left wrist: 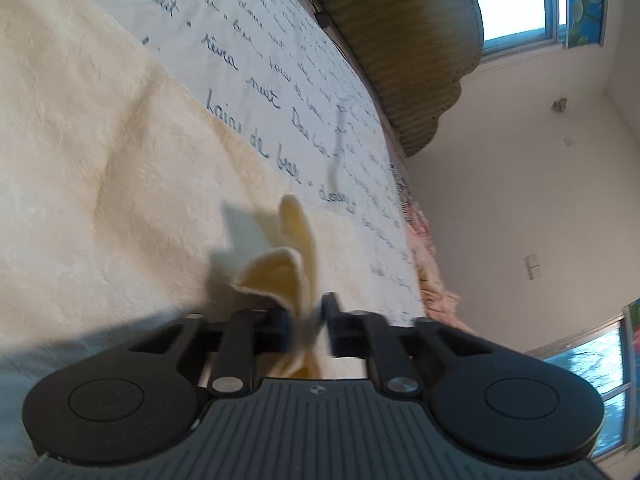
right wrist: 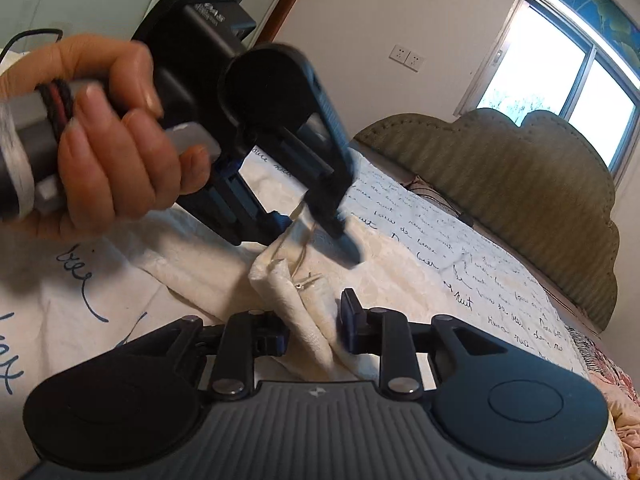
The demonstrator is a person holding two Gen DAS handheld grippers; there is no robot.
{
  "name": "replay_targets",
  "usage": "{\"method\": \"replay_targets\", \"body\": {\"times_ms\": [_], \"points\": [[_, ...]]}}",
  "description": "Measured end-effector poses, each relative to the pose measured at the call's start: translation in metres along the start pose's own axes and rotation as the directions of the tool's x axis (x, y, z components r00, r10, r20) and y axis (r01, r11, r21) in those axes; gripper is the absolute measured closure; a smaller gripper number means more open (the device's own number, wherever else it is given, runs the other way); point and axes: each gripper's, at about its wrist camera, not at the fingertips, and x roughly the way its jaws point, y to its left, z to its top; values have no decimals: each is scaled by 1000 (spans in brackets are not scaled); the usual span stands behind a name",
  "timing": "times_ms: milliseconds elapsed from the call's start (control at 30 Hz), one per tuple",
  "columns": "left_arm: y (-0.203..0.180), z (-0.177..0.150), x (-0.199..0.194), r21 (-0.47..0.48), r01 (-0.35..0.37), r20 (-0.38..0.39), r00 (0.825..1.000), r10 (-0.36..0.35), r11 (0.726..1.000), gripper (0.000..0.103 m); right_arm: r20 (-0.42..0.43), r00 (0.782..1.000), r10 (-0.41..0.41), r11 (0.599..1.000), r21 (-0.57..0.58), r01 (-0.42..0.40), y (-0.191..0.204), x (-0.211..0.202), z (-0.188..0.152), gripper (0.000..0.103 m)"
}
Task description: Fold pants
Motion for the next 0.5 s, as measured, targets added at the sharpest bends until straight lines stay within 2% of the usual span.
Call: {"method": "replay_targets", "body": {"times_ms": [33,133,200,300,500], "points": [[-2,-1,-1,22,-12,9,1000,12,1000,97,3,1000,4,1000,3,-4,-1,-1,1,80],[-8,-4,-14,108,-50,45,998,46,993,97,15,1000,21,999,26,-21,-3,-3,4,81],[-15,-5,-28,191,-86,76,994,73,978,97,37,998,44,997,61,-46,-6,-5,11,81],[-25,-4,-53,331,-157,124,985,123,930,97,83,992,98,986,129,-108,-9,-7,27,81],[-20,12,-99,441,-260,199,962,189,859,95,128,965,228,939,231,-253,8,14,59,81]]}}
